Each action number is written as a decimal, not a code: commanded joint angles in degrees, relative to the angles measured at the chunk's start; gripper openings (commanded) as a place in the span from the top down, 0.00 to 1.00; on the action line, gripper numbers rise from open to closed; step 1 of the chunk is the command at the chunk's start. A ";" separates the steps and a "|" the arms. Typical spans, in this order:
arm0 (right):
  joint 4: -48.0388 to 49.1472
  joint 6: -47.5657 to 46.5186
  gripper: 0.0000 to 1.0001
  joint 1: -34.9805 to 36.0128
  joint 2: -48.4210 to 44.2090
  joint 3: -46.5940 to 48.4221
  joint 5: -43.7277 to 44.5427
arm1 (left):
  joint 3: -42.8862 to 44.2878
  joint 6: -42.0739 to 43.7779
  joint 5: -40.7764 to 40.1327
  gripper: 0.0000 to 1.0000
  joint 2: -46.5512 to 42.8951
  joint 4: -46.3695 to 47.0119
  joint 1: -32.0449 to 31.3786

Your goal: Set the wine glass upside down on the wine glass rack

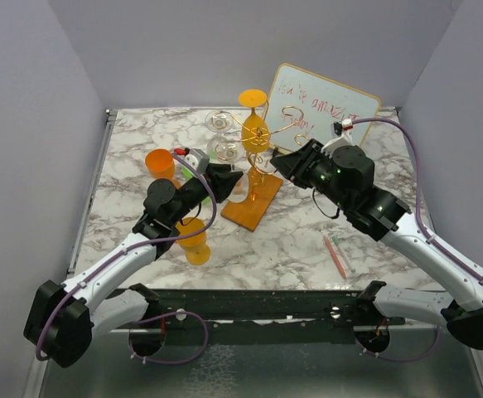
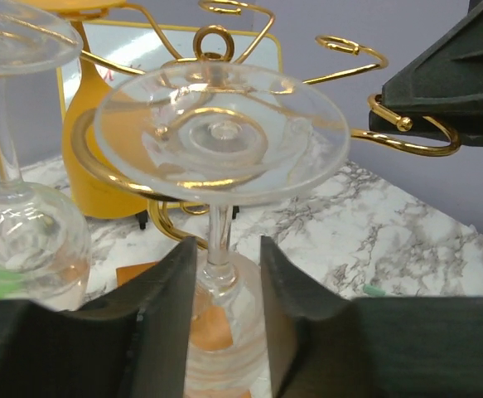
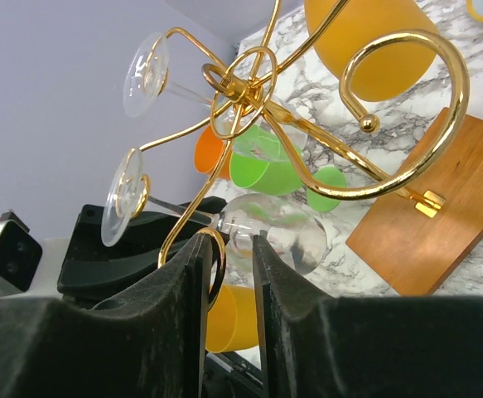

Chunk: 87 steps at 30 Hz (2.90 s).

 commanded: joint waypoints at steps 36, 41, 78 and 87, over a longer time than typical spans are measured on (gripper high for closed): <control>-12.08 -6.01 0.35 -0.15 -15.27 -3.48 1.66 | 23.83 -28.80 -33.93 0.13 -21.18 -95.40 -0.07; -12.88 -6.03 0.36 -0.15 -16.80 -5.07 4.13 | 20.53 -30.32 -28.62 0.19 -17.67 -96.80 -0.07; -13.80 -11.79 0.30 -0.15 -24.82 -3.58 15.68 | 23.52 -21.59 11.69 1.00 -11.53 -63.17 -0.02; -11.84 -26.95 0.22 -0.15 -25.71 -0.07 -0.17 | 25.71 -24.19 11.94 1.00 -11.04 -45.39 -0.05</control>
